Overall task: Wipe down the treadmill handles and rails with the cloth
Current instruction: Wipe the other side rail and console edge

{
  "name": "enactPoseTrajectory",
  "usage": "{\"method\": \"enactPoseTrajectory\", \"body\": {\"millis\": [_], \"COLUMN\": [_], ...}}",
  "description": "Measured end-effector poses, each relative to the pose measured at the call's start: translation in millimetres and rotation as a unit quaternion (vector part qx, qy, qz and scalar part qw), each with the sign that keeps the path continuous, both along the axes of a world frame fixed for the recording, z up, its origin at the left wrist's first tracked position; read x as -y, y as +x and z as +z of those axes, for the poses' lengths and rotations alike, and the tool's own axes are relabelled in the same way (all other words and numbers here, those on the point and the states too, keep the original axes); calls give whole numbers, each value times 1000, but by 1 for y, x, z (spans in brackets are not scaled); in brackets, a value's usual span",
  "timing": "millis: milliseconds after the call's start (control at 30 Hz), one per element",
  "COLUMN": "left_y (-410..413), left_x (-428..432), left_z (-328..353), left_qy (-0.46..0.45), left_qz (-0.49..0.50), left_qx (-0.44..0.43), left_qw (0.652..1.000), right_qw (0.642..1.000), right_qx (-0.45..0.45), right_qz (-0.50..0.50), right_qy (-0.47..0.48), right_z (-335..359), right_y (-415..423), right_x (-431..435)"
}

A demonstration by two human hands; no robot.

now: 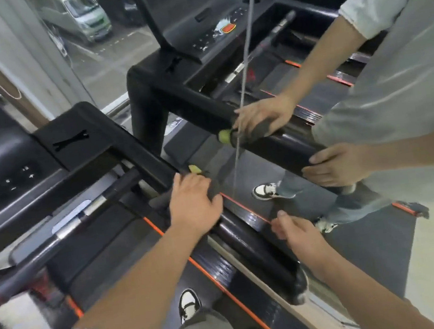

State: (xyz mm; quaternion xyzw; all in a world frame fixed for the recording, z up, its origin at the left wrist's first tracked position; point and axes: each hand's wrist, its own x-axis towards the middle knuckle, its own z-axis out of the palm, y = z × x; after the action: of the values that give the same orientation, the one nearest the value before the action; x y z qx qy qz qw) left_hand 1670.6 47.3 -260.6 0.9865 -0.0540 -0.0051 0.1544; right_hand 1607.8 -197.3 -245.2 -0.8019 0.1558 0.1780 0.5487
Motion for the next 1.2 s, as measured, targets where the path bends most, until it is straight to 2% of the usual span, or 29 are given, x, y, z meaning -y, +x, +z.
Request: {"method": "enactPoseTrajectory", "body": {"millis": [67,167,233,300,367,433,533,633,767,833,900,933,1033,1100,1133,1200], "left_y": [-36,-96,-107,-89,-66,-47,-28,-33,-66,-94,-127,-146,-195,-212,-215,-209], "left_x": [50,115,125,105,74,51,65,112,180,200,204,201,170,136,117,81], "left_z": [-2,-7,-12,-18,-17,-12,2,18,23,20,10,0,-44,-71,-79,-83], "left_qy": [7,-38,-51,-46,-21,22,111,182,180,176,193,190,137,134,122,31], "left_qz": [-49,-187,-274,-314,-274,-165,-51,-84,-170,-222,-295,-329,-412,-384,-317,-88], "left_qx": [29,33,27,46,61,42,-103,-192,-239,-175,-41,-1,53,5,-23,-38], "left_qw": [998,981,960,947,960,985,987,961,939,943,935,925,899,913,940,995], "right_qw": [1000,999,999,999,998,997,995,994,993,992,990,990,991,993,994,995], "right_qx": [25,25,17,6,1,-11,-26,-49,-17,0,3,5,8,15,18,15], "right_qz": [-8,-37,-47,-52,-62,-74,-92,-97,-115,-127,-140,-141,-131,-117,-108,-98], "right_qy": [-1,7,-3,0,15,23,26,23,5,-6,-11,-7,10,21,24,24], "right_z": [-4,-11,-13,-16,-19,-18,-18,-20,-16,-13,-13,-13,-7,-4,-3,0], "right_y": [-17,-32,-41,-51,-62,-73,-83,-95,-102,-103,-102,-101,-97,-91,-88,-83], "right_x": [13,33,46,59,69,75,86,91,94,93,92,90,78,69,64,52]}}
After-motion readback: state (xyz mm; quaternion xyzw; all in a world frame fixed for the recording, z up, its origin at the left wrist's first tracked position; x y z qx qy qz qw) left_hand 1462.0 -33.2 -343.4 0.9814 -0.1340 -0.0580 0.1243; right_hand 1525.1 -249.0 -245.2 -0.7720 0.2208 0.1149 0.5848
